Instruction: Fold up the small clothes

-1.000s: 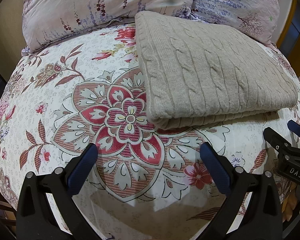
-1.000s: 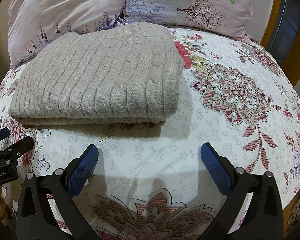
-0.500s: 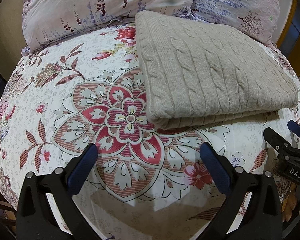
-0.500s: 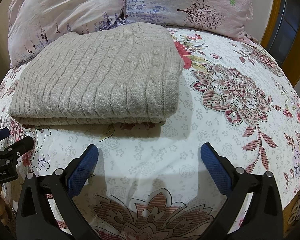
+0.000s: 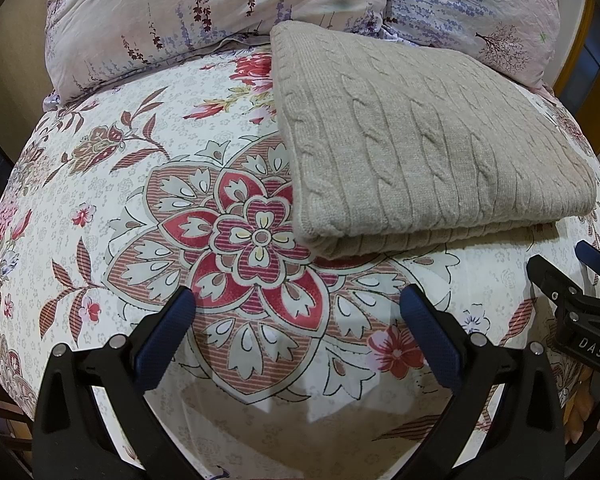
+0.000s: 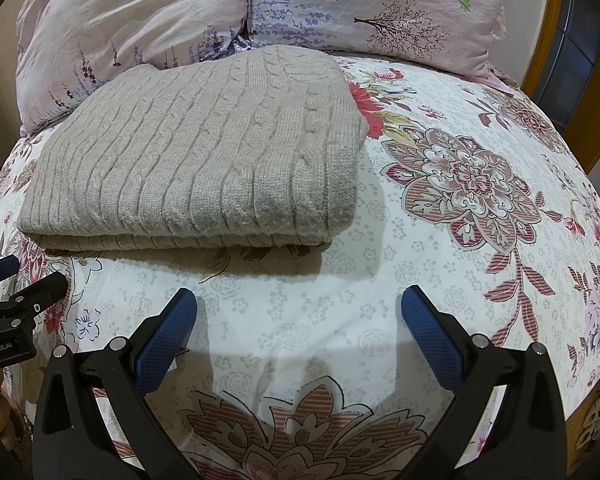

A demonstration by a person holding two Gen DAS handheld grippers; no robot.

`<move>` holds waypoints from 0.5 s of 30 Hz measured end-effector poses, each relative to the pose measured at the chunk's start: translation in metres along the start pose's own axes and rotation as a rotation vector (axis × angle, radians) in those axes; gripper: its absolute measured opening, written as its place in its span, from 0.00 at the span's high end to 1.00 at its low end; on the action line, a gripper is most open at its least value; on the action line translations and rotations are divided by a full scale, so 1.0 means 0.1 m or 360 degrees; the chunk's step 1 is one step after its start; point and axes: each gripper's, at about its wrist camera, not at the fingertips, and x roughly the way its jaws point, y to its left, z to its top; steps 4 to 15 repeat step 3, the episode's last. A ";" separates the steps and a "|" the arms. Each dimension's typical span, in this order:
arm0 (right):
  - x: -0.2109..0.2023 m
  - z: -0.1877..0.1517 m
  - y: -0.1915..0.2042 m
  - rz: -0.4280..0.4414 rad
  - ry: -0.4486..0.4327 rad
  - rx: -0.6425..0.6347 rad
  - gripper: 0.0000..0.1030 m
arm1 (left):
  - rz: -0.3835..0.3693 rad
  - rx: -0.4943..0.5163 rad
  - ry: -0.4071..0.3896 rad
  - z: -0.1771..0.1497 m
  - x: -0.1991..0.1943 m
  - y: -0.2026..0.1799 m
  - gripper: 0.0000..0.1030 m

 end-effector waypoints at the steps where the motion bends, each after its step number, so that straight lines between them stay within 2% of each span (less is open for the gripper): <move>1: 0.00 0.00 0.00 0.0000 0.0000 0.0000 0.01 | 0.0000 0.0000 0.0000 0.00 0.00 0.00 0.02; 15: 0.00 0.00 0.00 0.0000 0.0000 0.0000 0.01 | 0.0000 0.0000 0.0000 0.00 0.00 0.00 0.02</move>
